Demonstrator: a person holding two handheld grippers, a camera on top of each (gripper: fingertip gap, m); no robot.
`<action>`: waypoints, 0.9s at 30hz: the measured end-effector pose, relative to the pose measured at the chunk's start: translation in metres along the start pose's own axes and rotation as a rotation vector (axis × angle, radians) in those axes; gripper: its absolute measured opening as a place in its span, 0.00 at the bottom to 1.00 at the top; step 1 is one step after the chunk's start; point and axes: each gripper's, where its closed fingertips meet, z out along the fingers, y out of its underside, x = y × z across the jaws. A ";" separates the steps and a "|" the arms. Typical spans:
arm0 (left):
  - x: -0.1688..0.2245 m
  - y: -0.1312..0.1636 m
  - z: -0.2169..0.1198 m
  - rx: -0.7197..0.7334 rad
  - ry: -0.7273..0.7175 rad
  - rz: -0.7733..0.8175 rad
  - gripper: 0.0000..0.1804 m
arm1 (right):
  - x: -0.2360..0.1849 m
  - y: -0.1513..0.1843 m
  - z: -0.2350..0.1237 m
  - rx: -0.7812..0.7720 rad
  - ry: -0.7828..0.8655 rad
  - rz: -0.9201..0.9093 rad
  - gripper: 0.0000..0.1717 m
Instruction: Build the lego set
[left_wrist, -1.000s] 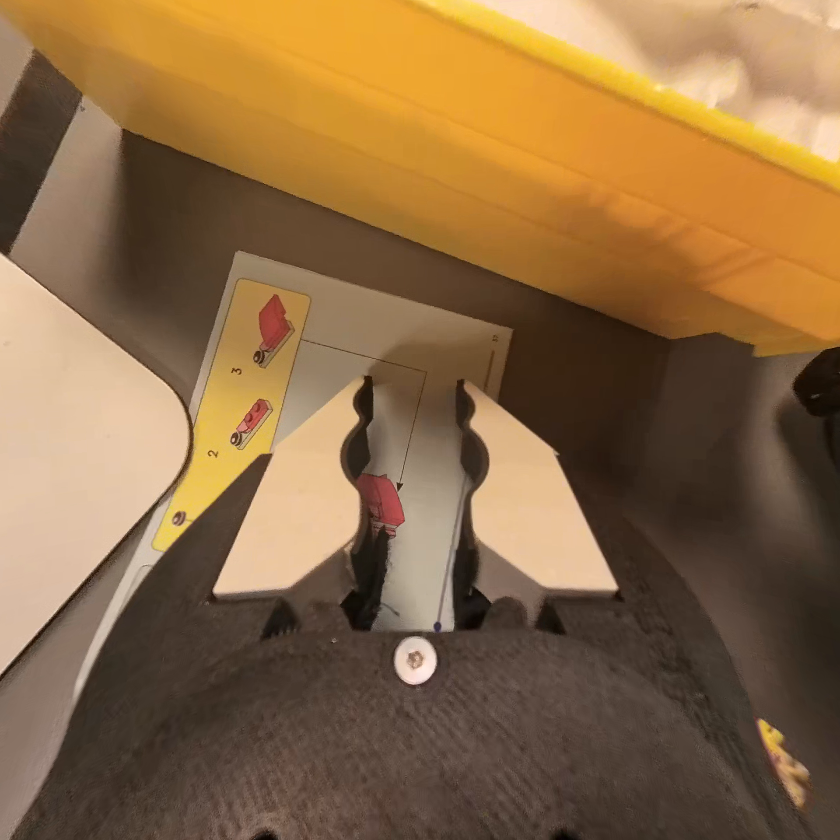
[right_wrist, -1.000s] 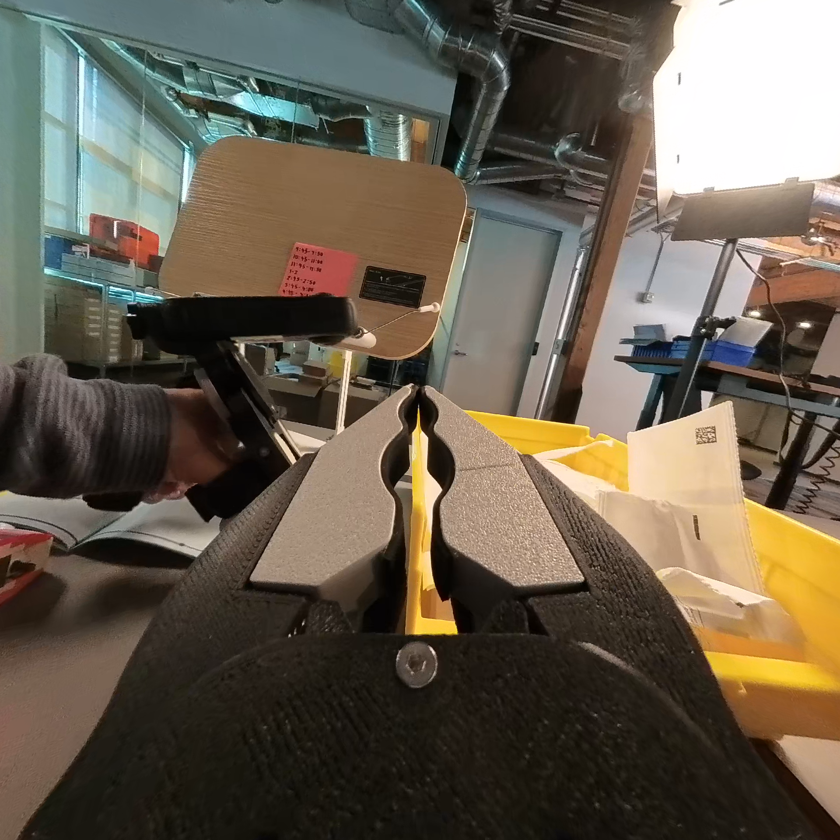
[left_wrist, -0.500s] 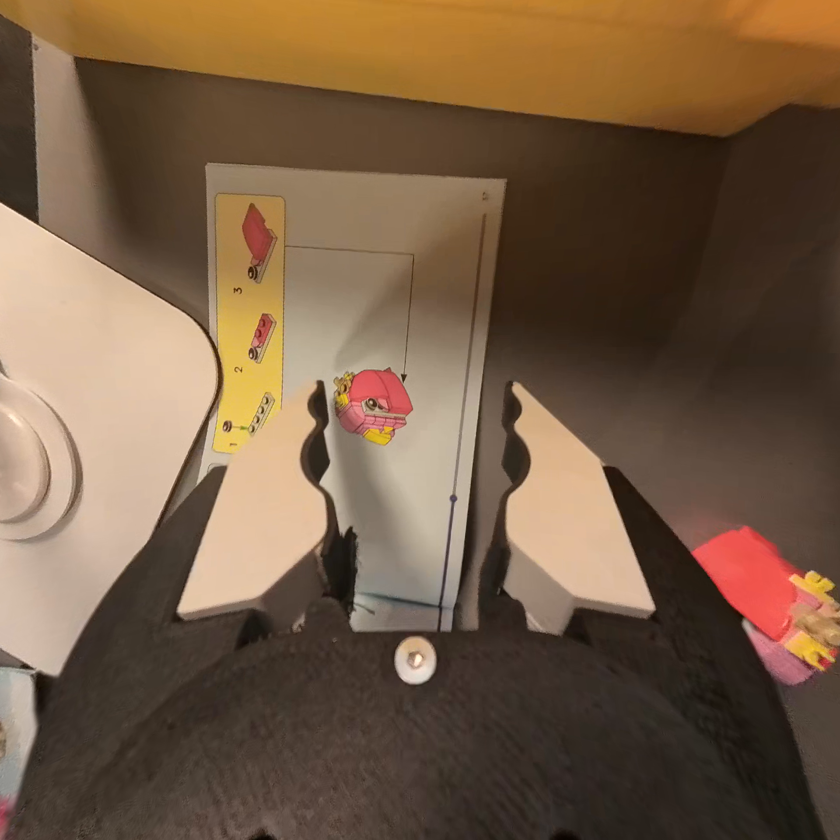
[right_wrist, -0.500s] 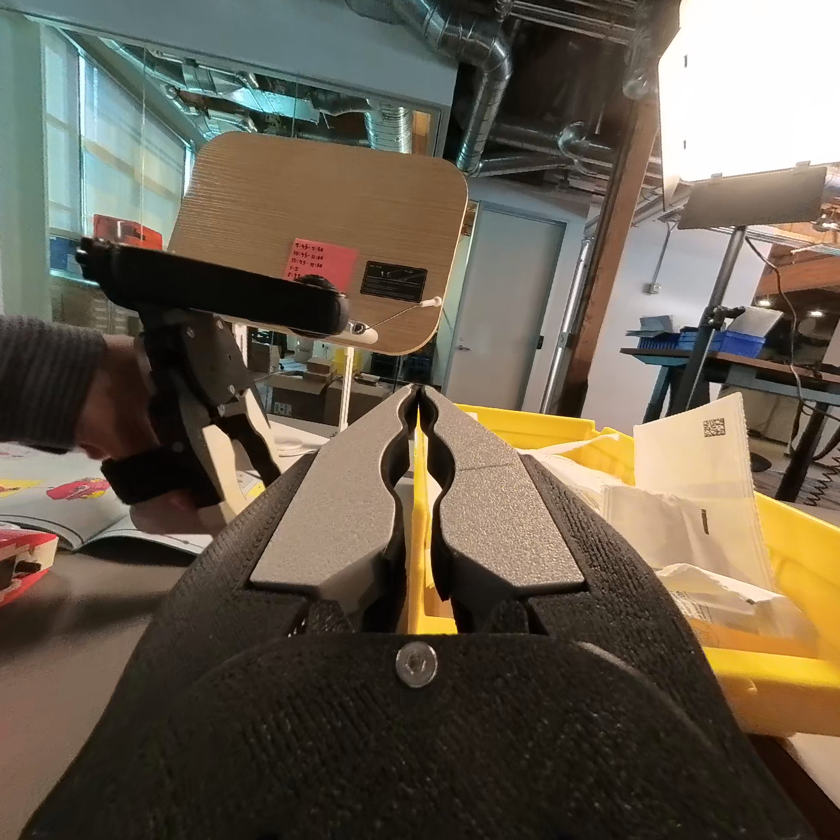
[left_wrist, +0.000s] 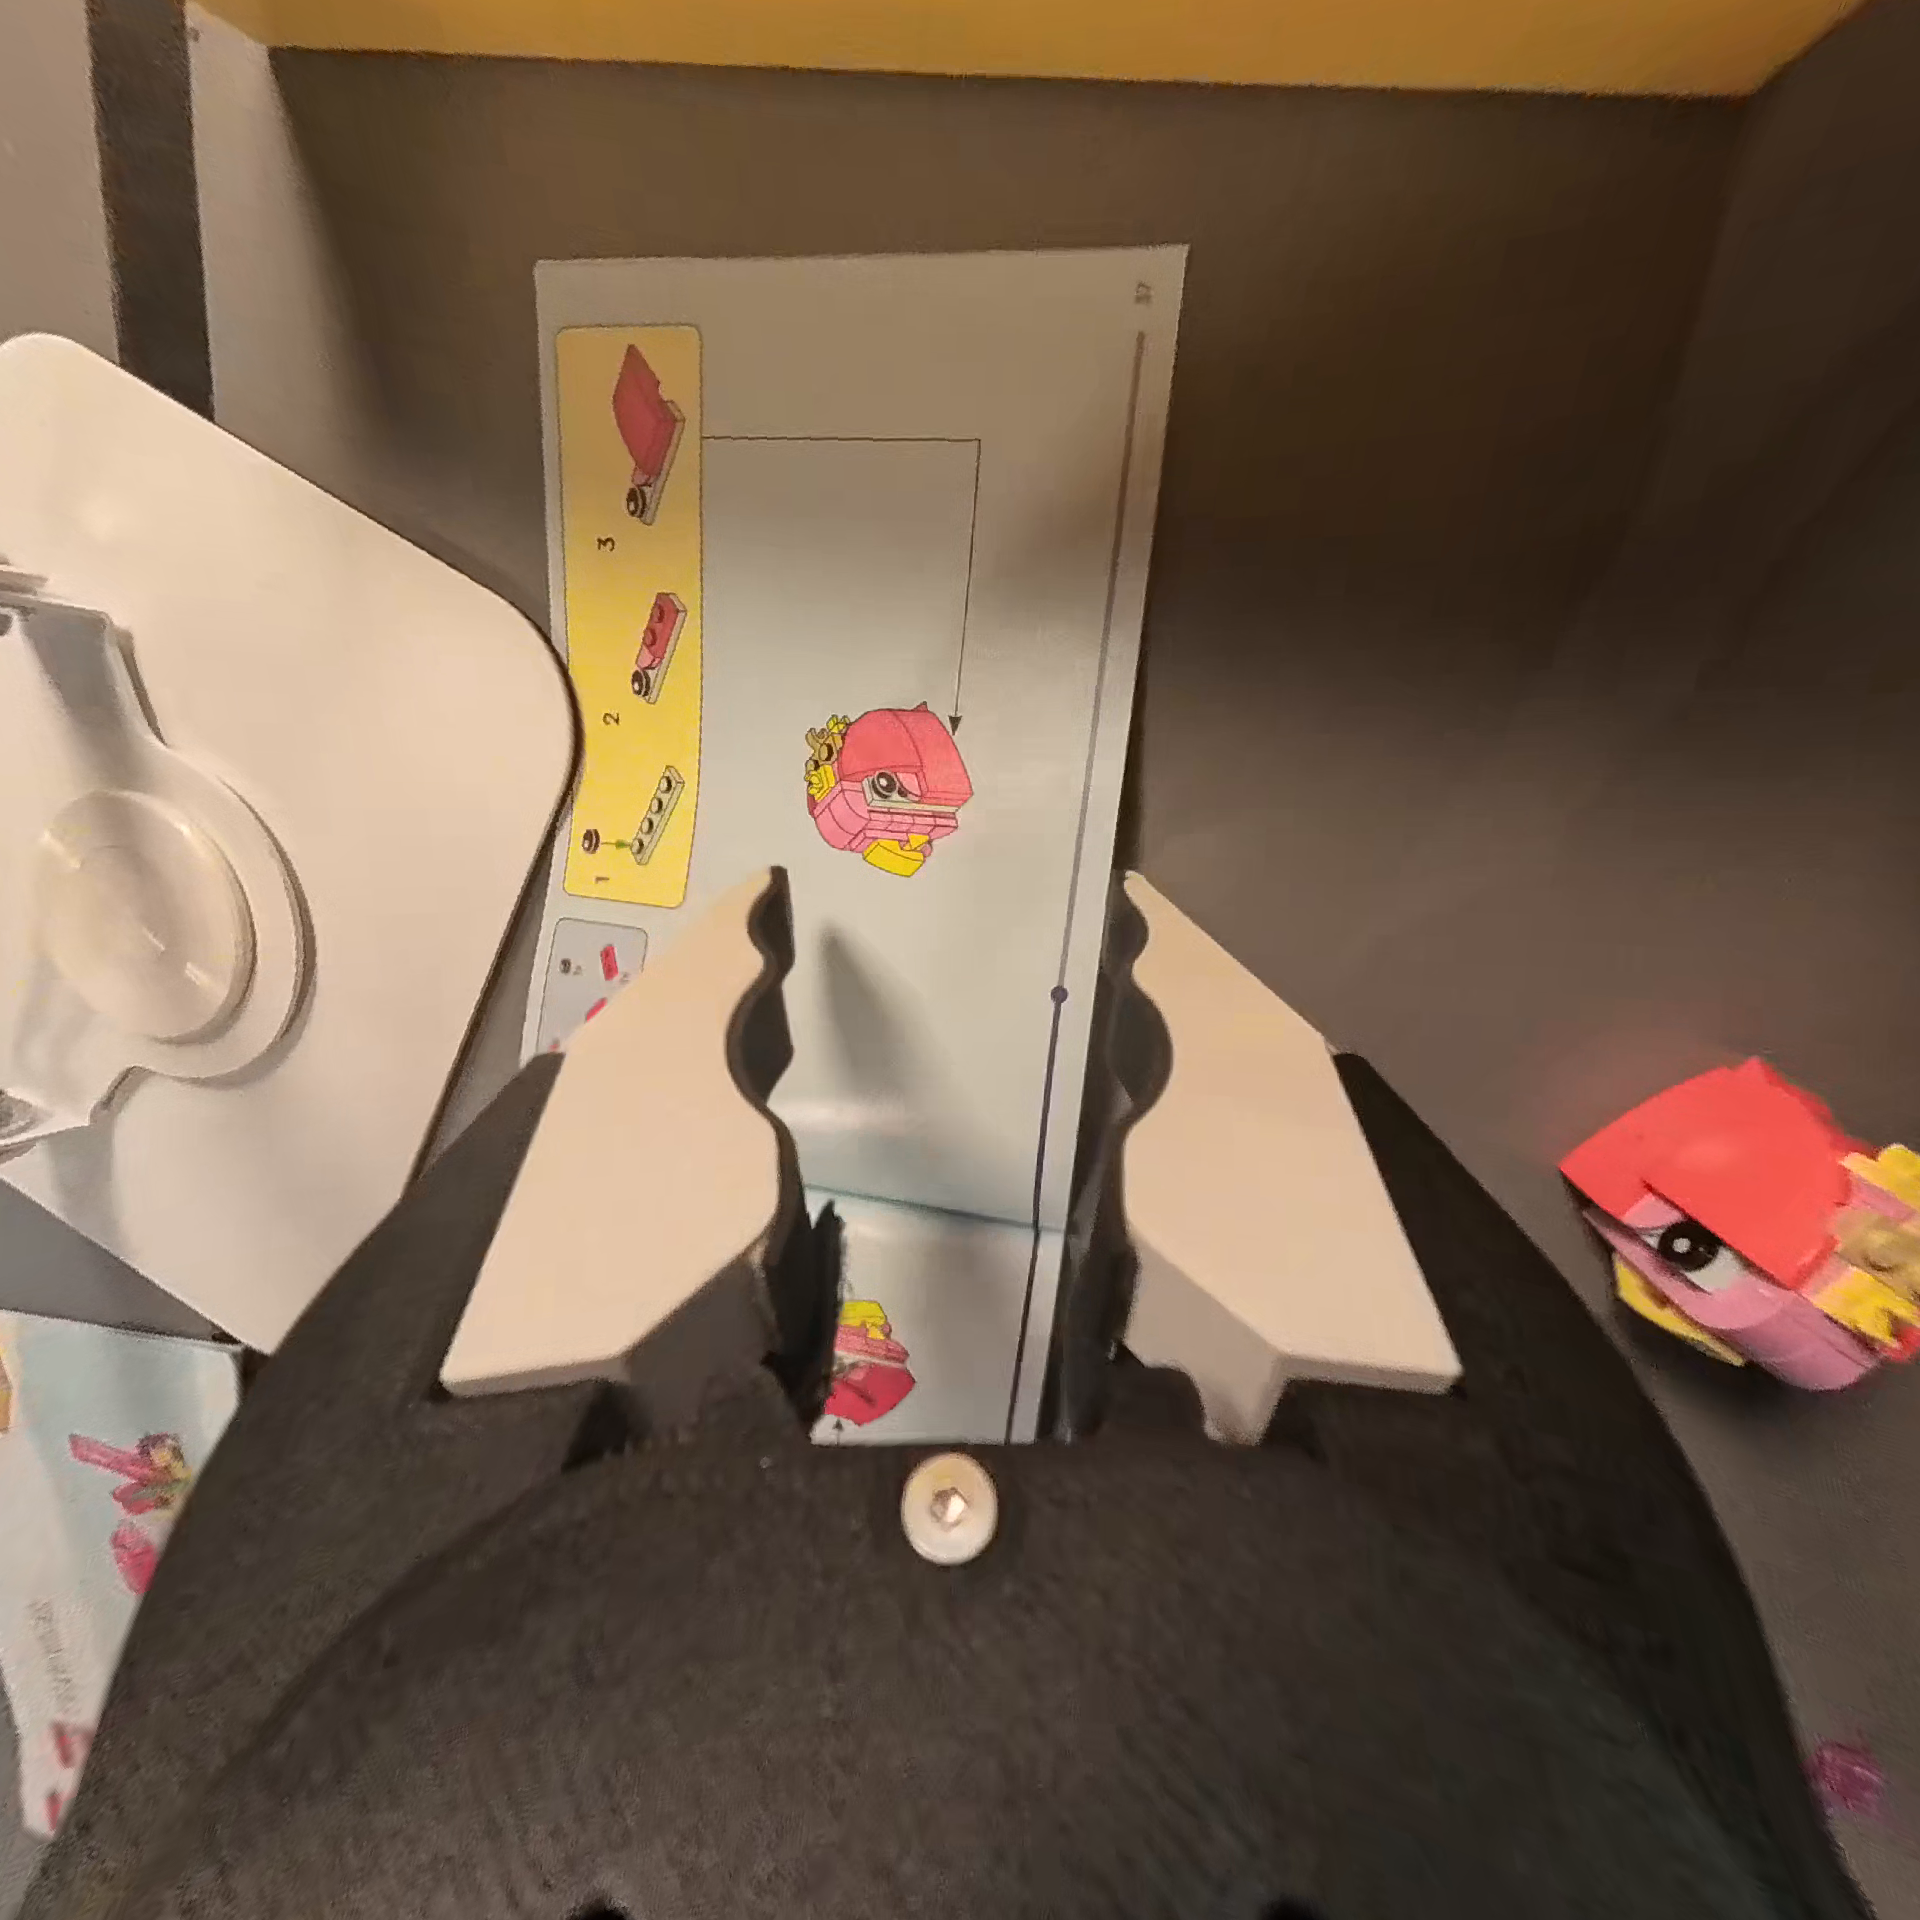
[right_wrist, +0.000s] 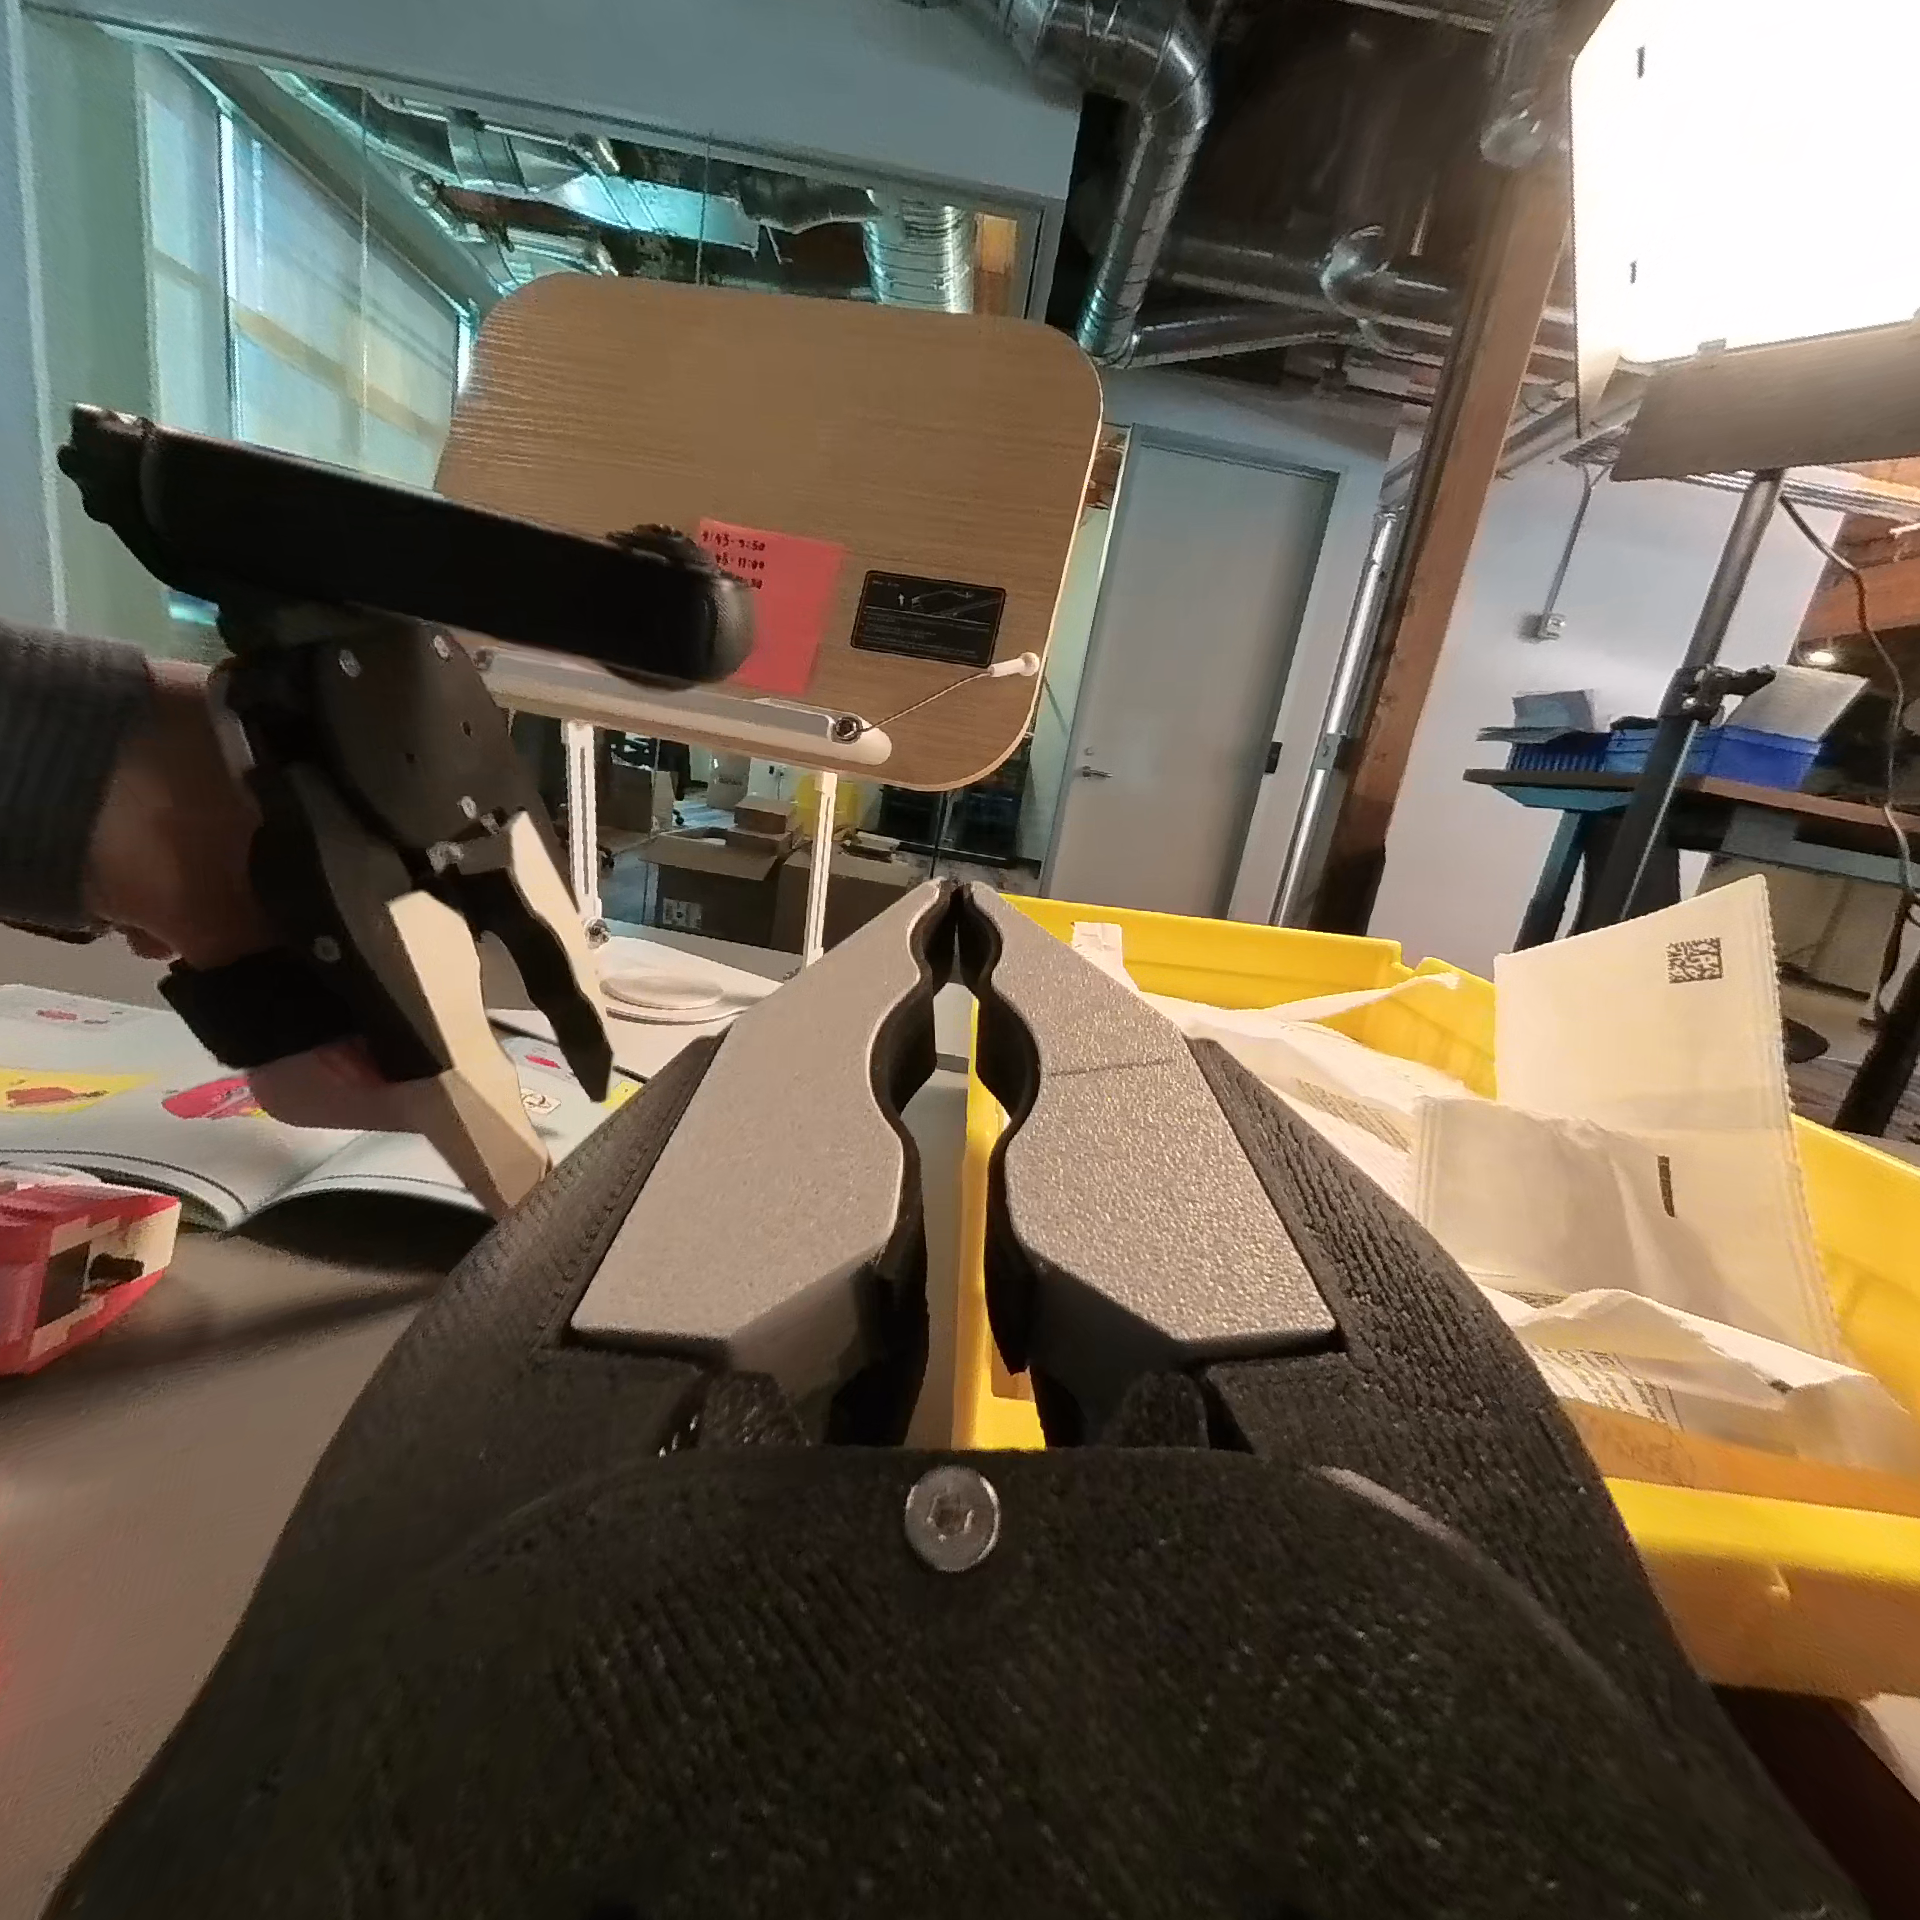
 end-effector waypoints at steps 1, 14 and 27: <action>0.000 0.000 -0.001 0.005 0.008 -0.011 0.32 | 0.000 0.000 0.000 -0.002 -0.001 0.002 0.00; 0.018 -0.006 -0.007 0.063 0.199 -0.117 0.03 | -0.001 0.004 0.002 -0.021 -0.017 0.017 0.00; 0.022 -0.010 -0.007 0.128 0.401 -0.372 0.00 | -0.005 0.006 0.003 -0.033 -0.036 0.021 0.00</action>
